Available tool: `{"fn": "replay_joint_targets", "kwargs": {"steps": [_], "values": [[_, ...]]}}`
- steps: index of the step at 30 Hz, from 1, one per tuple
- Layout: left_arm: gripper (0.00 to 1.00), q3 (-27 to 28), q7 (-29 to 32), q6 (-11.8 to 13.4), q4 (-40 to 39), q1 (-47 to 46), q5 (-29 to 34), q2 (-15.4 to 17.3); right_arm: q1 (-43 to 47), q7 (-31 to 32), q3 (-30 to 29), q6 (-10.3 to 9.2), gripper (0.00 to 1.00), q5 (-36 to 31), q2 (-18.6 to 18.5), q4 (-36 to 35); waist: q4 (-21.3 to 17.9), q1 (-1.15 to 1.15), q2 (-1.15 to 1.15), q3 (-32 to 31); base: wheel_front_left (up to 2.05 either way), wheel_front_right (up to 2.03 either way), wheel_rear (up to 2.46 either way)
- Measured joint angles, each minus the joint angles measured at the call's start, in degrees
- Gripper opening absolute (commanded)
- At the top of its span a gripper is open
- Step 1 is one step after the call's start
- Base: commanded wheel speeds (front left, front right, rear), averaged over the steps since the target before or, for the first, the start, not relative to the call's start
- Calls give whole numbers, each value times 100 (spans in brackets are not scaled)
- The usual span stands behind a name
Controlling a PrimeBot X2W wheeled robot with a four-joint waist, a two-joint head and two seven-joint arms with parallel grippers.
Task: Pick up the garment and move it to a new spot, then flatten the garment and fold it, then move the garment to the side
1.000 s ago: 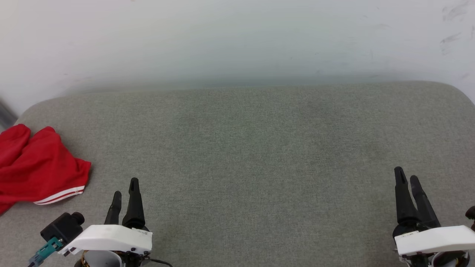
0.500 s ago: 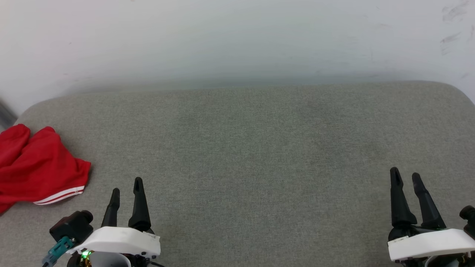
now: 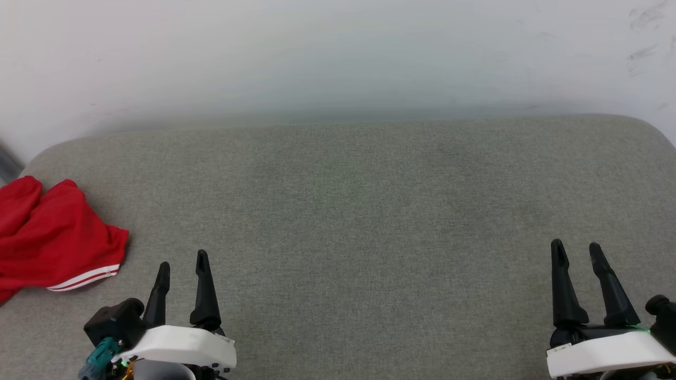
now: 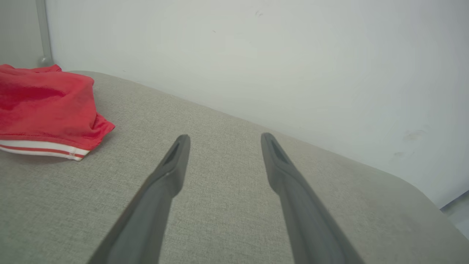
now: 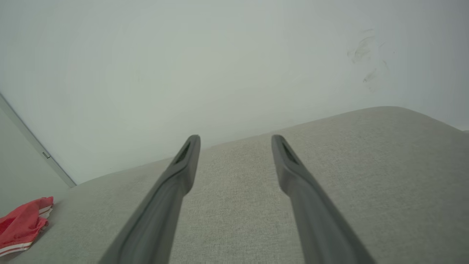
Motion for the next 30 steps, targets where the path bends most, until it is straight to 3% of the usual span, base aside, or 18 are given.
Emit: {"fn": "replay_joint_targets", "kwargs": {"steps": [30], "values": [[100, -144, -358, -45, 10, 104, 1384, 5, 174, -354, 24, 3, 100, -1288, -1, -296, 5, 0, 0, 20, 0, 0, 0]]}}
